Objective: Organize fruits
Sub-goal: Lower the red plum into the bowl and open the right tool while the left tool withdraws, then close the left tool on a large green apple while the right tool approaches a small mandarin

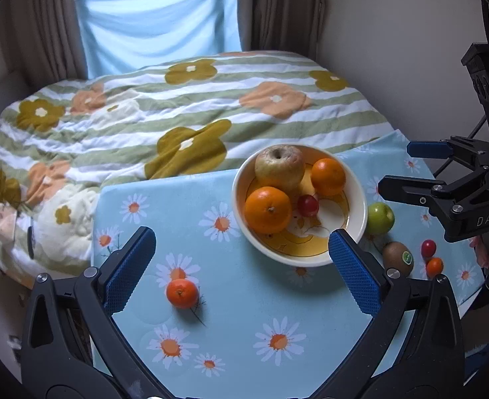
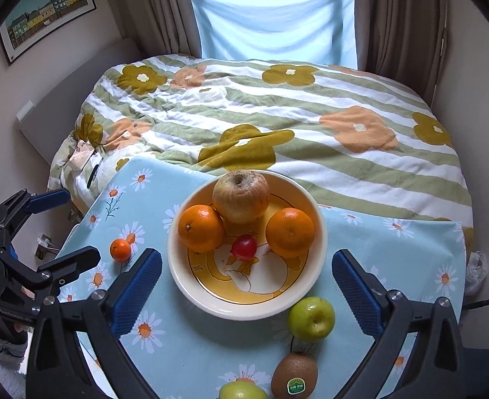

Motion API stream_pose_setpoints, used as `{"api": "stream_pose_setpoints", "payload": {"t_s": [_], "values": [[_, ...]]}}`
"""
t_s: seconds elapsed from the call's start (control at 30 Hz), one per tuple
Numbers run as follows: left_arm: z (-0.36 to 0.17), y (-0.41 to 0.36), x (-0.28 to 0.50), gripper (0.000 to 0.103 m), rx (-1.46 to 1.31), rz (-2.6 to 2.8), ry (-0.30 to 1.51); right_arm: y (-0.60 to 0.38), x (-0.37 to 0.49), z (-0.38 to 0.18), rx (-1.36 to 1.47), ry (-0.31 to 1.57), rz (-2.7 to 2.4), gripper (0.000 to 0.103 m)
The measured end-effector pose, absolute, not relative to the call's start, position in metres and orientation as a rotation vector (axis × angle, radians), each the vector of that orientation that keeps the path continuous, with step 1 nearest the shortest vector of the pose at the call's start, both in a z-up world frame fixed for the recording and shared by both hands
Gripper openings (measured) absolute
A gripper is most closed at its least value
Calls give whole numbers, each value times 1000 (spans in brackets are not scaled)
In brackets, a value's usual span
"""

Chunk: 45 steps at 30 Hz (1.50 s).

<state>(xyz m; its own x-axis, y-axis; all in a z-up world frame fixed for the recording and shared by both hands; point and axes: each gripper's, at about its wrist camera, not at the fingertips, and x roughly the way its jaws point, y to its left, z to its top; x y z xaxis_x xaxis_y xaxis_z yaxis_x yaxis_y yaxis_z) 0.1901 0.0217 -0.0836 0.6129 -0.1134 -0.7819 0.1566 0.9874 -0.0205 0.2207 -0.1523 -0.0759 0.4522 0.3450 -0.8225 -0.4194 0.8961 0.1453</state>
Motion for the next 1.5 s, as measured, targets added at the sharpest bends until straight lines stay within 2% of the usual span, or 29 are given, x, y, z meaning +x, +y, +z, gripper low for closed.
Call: {"api": "stream_pose_setpoints", "payload": {"t_s": [0.6,0.87,1.33,1.5], "values": [[-53,-62,141,103,52,-287,828,-256,149,-37,-58,924,278,102],[-78,-106,117,103,10,-271,869,-304,120,-56,-65,957,295,102],[-157,-152,104,103,29,-307,968,-334,89,-133,-85,1032,364,101],[-185,-161,105,100,51,-315,1012,-332,85,-156,-94,1058,388,94]]}}
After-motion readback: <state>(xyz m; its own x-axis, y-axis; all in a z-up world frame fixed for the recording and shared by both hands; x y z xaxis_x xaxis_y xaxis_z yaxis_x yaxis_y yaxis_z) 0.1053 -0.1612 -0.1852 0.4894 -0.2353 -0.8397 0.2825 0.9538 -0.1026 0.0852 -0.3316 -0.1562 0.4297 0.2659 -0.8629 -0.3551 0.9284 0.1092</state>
